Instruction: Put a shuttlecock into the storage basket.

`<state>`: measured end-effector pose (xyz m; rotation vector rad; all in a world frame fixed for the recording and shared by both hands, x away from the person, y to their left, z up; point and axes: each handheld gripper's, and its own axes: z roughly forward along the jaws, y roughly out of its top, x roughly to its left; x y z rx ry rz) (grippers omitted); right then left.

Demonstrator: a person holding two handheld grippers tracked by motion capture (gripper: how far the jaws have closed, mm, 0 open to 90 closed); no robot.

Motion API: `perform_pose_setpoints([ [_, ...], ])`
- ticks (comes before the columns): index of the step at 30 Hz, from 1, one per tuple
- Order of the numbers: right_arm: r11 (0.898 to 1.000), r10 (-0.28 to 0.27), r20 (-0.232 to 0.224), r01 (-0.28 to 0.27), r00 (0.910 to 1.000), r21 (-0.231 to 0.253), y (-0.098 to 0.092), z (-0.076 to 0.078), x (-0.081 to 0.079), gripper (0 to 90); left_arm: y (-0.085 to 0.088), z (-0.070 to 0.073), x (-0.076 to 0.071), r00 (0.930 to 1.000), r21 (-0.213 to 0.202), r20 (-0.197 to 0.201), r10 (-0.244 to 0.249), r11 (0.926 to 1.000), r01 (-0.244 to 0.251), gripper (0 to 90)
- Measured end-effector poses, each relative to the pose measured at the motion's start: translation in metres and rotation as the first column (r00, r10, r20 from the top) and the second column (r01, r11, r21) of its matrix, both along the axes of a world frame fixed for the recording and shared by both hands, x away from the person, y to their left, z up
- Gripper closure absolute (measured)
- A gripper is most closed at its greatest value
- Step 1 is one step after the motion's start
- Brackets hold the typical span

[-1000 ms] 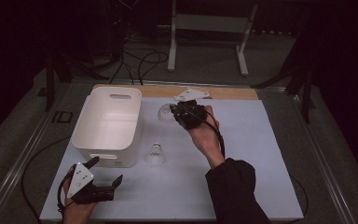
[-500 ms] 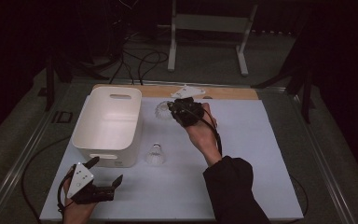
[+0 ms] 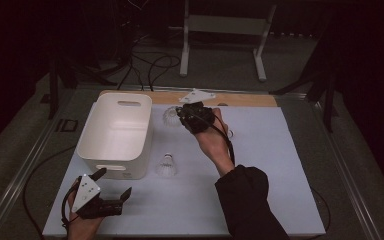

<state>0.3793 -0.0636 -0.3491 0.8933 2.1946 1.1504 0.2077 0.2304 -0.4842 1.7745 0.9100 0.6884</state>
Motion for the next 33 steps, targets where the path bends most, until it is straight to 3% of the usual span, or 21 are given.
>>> perform_pose_setpoints([
  [33, 0.998, 0.03, -0.015, -0.03, 0.9994, 0.056, 0.012, 0.003, 0.005, 88.9, 0.0, 0.0, -0.001, 1.0, 0.003, 0.005, 0.001, 1.0, -0.001, 0.3],
])
